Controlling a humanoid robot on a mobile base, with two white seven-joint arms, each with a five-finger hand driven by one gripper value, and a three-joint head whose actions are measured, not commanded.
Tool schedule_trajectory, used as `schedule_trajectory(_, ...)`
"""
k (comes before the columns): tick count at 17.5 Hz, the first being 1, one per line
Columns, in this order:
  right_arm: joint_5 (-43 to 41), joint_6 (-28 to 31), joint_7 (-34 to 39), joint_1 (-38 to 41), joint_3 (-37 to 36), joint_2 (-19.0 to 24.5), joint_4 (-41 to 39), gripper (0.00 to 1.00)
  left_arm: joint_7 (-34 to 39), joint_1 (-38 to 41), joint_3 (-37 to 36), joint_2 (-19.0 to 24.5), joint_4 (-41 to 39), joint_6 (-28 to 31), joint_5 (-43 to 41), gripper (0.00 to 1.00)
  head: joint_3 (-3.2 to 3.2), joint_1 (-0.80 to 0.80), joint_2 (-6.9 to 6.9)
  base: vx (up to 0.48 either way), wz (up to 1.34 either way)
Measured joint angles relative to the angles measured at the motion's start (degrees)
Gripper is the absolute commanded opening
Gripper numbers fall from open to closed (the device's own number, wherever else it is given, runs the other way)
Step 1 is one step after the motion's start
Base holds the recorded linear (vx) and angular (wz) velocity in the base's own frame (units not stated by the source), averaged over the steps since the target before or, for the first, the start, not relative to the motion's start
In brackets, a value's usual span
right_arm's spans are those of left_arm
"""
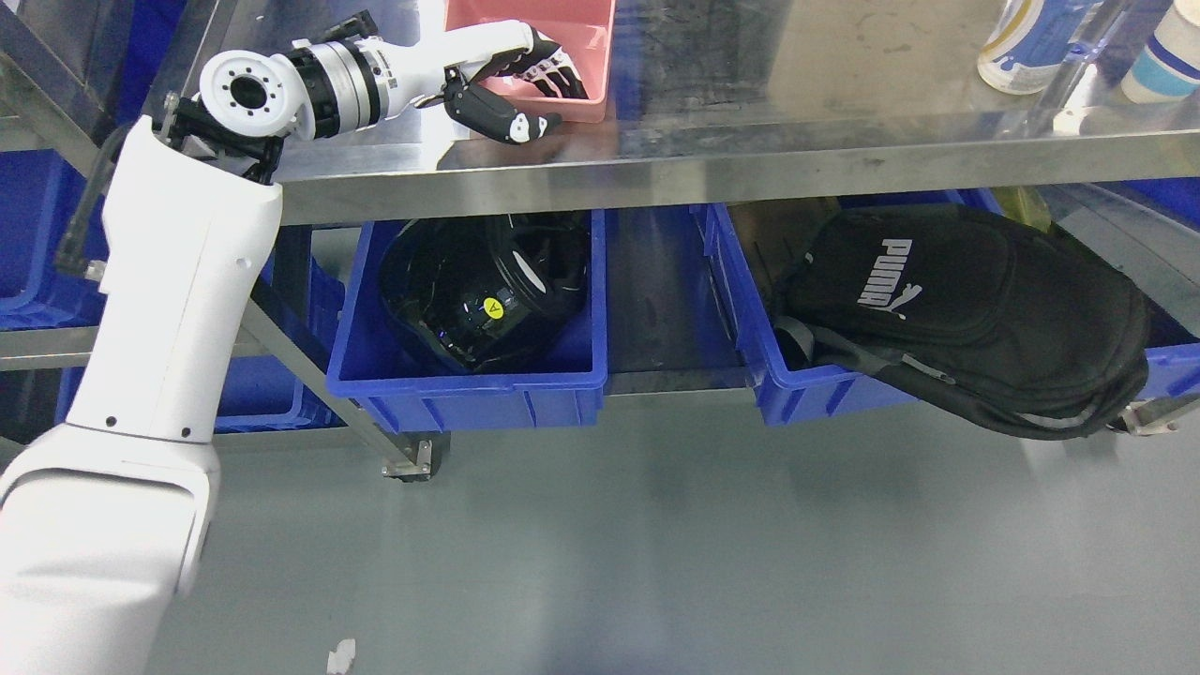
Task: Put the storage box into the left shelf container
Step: 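Grasp the pink box with the left hand and lift it, then hold the pink box in the left hand while the robot turns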
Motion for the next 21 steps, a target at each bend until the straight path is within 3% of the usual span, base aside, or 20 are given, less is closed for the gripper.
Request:
schedule_trajectory(4, 0.0, -0.1, -0.2, 0.0, 0.0, 0.0, 0.0, 1.0, -2.6, -0.5, 7.7, -3.5, 1.6, -0.4, 0.9, 0.01, 0.0, 0.0, 0.0, 0.001, -0.01)
schedule_trajectory(9, 0.0, -0.2, 0.1, 0.0, 0.0, 0.0, 0.0, 1.0, -1.3, -1.0, 16.9, -6.6, 2.7, -0.6, 8.6, 0.0, 0.0, 0.0, 0.0, 0.007, -0.04)
schedule_trajectory(15, 0.0, -0.3, 0.1, 0.0, 0.0, 0.0, 0.0, 1.0, -0.3, 1.0, 24.4, -8.6, 2.3, -0.6, 25.2, 0.01, 0.0, 0.0, 0.0, 0.0, 0.0)
schedule_trajectory(21, 0.0, -0.3, 0.2, 0.0, 0.0, 0.0, 0.0, 1.0, 6.0, 13.0, 28.3, -9.7, -7.1, -0.8, 41.5, 0.02, 0.0, 0.0, 0.0, -0.012, 0.08)
